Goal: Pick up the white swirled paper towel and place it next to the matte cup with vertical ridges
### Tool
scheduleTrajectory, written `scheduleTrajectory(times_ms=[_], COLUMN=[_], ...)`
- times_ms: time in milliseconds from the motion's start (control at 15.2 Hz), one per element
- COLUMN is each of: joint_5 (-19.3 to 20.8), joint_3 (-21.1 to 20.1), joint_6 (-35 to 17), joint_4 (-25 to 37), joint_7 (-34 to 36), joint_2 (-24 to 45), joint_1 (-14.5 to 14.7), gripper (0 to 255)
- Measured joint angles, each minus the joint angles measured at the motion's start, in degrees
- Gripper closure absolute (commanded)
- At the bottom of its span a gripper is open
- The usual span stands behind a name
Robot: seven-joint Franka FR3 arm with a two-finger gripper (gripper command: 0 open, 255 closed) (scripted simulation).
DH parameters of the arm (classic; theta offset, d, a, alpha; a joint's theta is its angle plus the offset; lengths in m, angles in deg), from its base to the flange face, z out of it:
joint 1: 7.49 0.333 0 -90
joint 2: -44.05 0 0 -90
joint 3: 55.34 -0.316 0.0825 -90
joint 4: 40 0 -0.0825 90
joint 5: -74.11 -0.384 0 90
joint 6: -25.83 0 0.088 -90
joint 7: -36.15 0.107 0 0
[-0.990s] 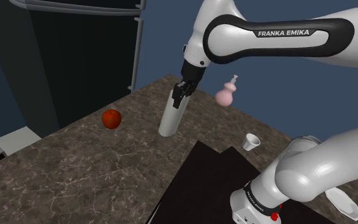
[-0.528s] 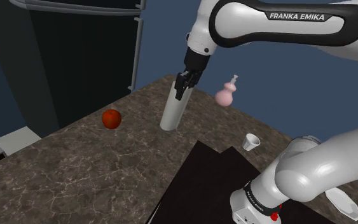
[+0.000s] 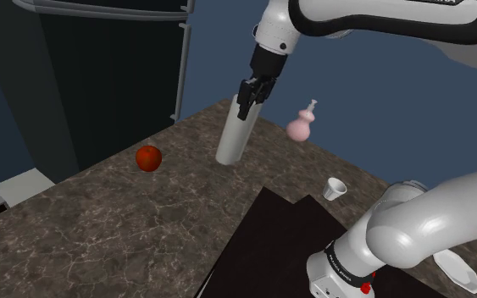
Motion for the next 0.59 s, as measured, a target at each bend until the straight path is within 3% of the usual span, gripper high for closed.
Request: scheduleTrajectory(times_ms=[594], joint_5=[2.1], joint_3=[7.4], joint_6=[3.0], joint_4=[-4.7], joint_7=[-9.5], joint_2=[-6.8], joint_1=[-3.0], gripper=[255])
